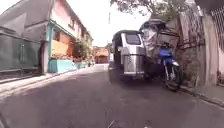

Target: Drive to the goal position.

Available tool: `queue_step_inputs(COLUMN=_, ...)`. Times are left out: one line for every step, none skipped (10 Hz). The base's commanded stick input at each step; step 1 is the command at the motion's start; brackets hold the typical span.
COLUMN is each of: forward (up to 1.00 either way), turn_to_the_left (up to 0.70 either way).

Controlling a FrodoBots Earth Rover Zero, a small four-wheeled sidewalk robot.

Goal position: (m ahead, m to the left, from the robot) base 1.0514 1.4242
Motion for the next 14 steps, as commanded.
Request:
queue_step_inputs(forward=0.70, turn_to_the_left=0.01)
queue_step_inputs(forward=0.70, turn_to_the_left=0.01)
queue_step_inputs(forward=0.70, turn_to_the_left=0.01)
queue_step_inputs(forward=0.70, turn_to_the_left=0.01)
queue_step_inputs(forward=0.70, turn_to_the_left=0.01)
queue_step_inputs(forward=0.70, turn_to_the_left=0.01)
queue_step_inputs(forward=0.70, turn_to_the_left=0.01)
queue_step_inputs(forward=0.70, turn_to_the_left=0.01)
queue_step_inputs(forward=0.70, turn_to_the_left=0.01)
queue_step_inputs(forward=0.70, turn_to_the_left=0.01)
queue_step_inputs(forward=0.70, turn_to_the_left=0.01)
queue_step_inputs(forward=0.70, turn_to_the_left=0.01)
queue_step_inputs(forward=0.70, turn_to_the_left=0.01)
queue_step_inputs(forward=0.70, turn_to_the_left=0.01)
